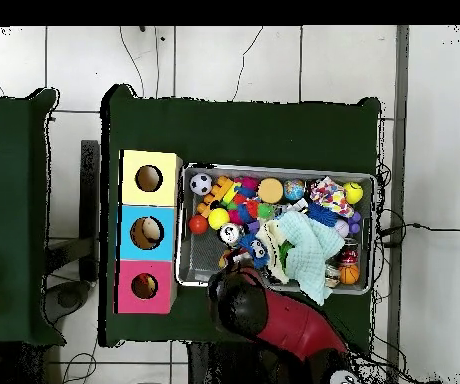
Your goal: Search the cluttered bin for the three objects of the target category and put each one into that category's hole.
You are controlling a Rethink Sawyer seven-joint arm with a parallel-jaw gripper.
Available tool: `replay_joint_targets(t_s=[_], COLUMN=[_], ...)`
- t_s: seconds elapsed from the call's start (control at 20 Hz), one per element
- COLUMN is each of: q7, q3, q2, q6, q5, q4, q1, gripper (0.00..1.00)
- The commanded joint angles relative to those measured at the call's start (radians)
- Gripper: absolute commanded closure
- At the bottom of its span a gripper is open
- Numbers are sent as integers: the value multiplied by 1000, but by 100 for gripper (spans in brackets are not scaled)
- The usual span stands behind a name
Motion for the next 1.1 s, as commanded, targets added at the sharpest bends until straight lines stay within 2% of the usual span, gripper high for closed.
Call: replay_joint_targets(t_s=[0.05, 0.5, 0.8, 1.1], q7=[87, 87, 110, 129], q3=[10, 37, 60, 94], q2=[79, 98, 143, 139], q6=[-92, -129, -155, -184], q5=[0, -2, 5, 7], q4=[-113, -93, -72, -65], q1=[-5, -32, -32, -53], gripper=[0, 0, 0, 0])
